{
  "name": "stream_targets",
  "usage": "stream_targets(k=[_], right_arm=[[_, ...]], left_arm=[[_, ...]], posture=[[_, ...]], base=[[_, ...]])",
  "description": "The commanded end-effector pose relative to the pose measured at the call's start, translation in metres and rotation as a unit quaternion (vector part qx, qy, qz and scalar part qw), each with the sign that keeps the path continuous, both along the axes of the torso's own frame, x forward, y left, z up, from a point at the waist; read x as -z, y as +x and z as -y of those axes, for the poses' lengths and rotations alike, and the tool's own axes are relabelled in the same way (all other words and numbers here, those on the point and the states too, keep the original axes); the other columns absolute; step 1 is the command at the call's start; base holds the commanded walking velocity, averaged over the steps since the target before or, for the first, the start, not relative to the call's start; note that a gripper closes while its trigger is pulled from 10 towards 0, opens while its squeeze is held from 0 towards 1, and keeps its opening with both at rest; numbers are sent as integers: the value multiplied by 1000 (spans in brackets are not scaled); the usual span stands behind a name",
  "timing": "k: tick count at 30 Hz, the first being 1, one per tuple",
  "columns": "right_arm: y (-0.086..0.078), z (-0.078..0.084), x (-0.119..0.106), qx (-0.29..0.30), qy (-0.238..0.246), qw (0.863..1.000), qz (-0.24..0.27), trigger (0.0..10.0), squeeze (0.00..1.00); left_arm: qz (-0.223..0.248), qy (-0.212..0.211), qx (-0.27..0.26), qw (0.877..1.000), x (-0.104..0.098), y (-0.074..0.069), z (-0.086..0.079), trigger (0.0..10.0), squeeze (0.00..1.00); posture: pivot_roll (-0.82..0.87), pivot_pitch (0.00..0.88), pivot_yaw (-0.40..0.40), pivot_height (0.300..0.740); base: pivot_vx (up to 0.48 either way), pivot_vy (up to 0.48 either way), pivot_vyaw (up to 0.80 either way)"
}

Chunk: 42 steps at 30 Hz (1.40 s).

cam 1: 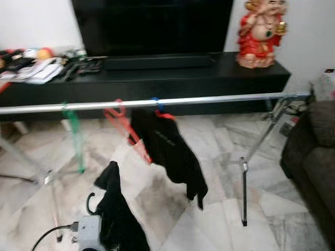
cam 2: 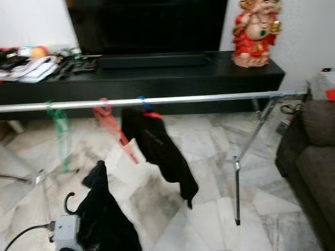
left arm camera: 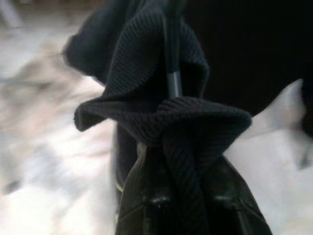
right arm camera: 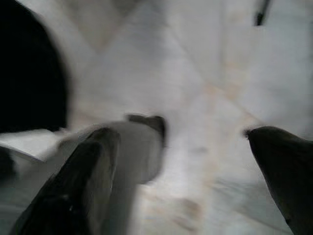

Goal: Hang hanger

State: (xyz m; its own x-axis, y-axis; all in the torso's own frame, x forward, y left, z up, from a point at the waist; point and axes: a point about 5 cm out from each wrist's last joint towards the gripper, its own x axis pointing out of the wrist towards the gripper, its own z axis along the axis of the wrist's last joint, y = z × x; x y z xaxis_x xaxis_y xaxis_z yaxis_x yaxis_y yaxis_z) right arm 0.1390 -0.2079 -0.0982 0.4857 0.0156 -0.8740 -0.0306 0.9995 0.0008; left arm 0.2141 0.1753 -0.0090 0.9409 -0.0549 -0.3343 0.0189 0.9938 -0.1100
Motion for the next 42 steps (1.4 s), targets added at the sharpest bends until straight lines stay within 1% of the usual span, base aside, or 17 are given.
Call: stream_targets(k=[1, 8, 12, 13, 14, 15, 16, 19, 20, 24, 26, 31, 36, 37, 38, 39, 42], right_arm=[[8, -11, -1, -7, 12, 1000, 12, 10000, 0], [7, -10, -1, -10, 11, 1000, 11, 10000, 0], [7, -9, -1, -11, 11, 1000, 9, 10000, 0], [7, -9, -1, -12, 10, 1000, 9, 10000, 0], [7, -9, -1, -12, 10, 1000, 9, 10000, 0], [6, -9, -1, -13, 10, 1000, 8, 10000, 0], [6, -9, -1, -13, 10, 1000, 8, 10000, 0], [6, -8, -1, -13, 10, 1000, 6, 10000, 0], [6, -8, -1, -13, 10, 1000, 6, 10000, 0], [5, -7, -1, -13, 8, 1000, 4, 10000, 0], [5, -7, -1, -14, 8, 1000, 3, 10000, 0], [3, -5, 0, -15, 6, 1000, 0, 10000, 0], [3, -5, 0, -16, 6, 1000, 0, 10000, 0], [3, -6, 0, -18, 6, 1000, -1, 10000, 0], [3, -6, 0, -19, 5, 1000, -1, 10000, 0], [4, -6, 0, -19, 6, 1000, 0, 10000, 0], [4, -6, -1, -20, 6, 1000, 1, 10000, 0]], left_arm=[[6, 15, -10, 1000, -3, -2, -14, 10000, 0], [8, 15, -12, 1000, -3, -2, -14, 10000, 0], [10, 14, -28, 999, -4, -2, -17, 10000, 0], [11, 21, -49, 999, -4, -1, -21, 10000, 0], [11, 21, -49, 999, -4, -1, -21, 10000, 0], [16, 23, -73, 997, -6, 0, -27, 10000, 0], [18, 24, -82, 996, -7, 0, -29, 10000, 0], [21, 28, -105, 994, -8, 2, -35, 10000, 0], [21, 28, -105, 994, -8, 2, -35, 10000, 0], [32, 19, -157, 987, -14, 6, -46, 10000, 0], [36, 16, -162, 986, -16, 8, -48, 10000, 0], [68, 28, -119, 990, -31, 25, -41, 10000, 0], [100, 36, -122, 987, -50, 48, -50, 10000, 0], [109, 40, -121, 986, -56, 55, -52, 10000, 0], [110, 41, -121, 986, -58, 56, -53, 10000, 0], [115, 47, -121, 985, -62, 62, -56, 10000, 0], [118, 56, -116, 985, -68, 69, -60, 10000, 0]], posture=[[-28, 67, 16, 740], [-29, 68, 14, 740], [-27, 70, 14, 740], [-25, 71, 12, 740], [-25, 71, 12, 740], [-26, 73, 10, 740], [-26, 73, 10, 740], [-26, 75, 10, 740], [-26, 75, 10, 740], [-28, 78, 8, 740], [-27, 78, 8, 740], [-29, 77, 5, 740], [-31, 76, 3, 740], [-33, 76, 4, 740], [-33, 76, 4, 740], [-37, 76, 4, 740], [-38, 76, 3, 740]], base=[[424, 0, 0], [424, 0, 0], [426, 0, 0], [379, 0, 0], [379, 0, 0], [0, 0, 0], [0, 0, 0], [0, 0, 0], [0, 0, 0], [0, 0, 0], [0, 0, 0], [0, 0, 0], [0, 0, 0], [0, 0, 0], [0, 0, 0], [0, 0, 0], [0, 0, 0]])
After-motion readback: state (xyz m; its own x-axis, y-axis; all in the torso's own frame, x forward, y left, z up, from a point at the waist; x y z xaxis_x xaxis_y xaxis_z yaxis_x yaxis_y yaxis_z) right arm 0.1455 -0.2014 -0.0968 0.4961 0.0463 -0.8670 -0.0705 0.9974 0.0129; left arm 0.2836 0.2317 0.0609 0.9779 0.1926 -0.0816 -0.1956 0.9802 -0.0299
